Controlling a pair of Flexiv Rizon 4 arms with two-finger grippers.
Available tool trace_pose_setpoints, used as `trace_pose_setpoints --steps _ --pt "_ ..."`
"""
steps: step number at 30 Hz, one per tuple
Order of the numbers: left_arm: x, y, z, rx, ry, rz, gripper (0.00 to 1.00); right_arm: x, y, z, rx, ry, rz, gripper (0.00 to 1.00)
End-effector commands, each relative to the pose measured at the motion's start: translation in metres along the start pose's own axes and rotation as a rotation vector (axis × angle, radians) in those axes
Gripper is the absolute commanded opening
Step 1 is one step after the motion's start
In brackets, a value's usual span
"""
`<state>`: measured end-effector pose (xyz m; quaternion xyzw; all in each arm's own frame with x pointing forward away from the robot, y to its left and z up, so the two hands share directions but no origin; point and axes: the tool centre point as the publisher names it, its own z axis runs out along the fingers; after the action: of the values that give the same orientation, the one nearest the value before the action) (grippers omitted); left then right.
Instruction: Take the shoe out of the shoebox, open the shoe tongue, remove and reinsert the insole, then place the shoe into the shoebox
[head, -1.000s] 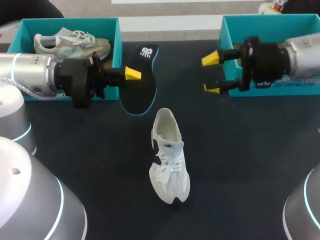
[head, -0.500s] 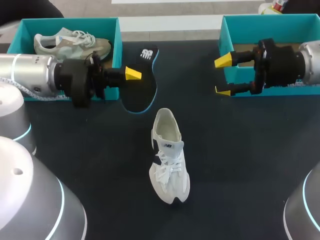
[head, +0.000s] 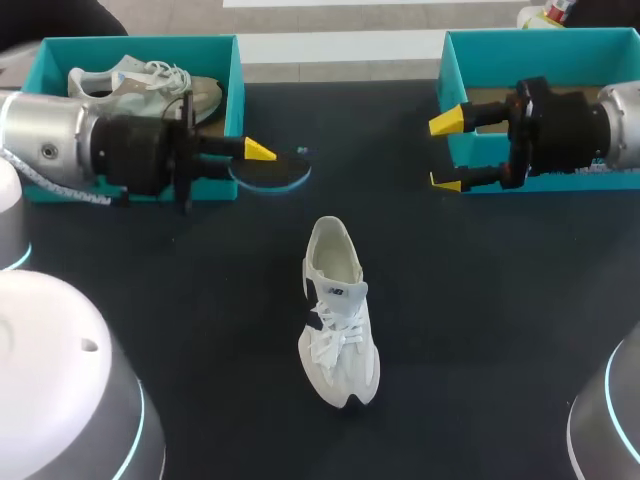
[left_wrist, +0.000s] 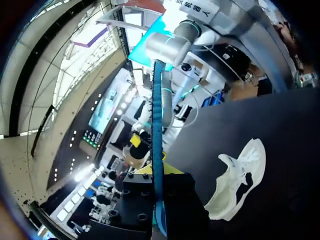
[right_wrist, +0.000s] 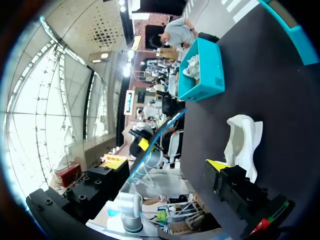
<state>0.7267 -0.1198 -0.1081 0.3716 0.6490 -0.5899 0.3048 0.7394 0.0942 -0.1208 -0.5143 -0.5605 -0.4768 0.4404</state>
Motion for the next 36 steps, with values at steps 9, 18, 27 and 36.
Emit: trace_pose_setpoints --steps 9,18,27,36 --pt "-0.002 0.006 0.010 0.332 -0.137 -1.729 0.00 0.000 0.000 0.001 -0.001 -0.002 0.001 1.00" --pt "-0.005 0.009 0.011 0.371 -0.287 -1.886 0.00 0.000 0.000 0.001 -0.001 -0.002 0.001 1.00" --pt "-0.005 0.009 0.011 0.371 -0.287 -1.886 0.00 0.000 0.000 0.001 -0.001 -0.002 0.001 1.00" --pt "-0.010 0.007 0.009 0.164 -0.168 -2.016 0.00 0.000 0.000 0.001 -0.001 -0.002 0.001 1.00"
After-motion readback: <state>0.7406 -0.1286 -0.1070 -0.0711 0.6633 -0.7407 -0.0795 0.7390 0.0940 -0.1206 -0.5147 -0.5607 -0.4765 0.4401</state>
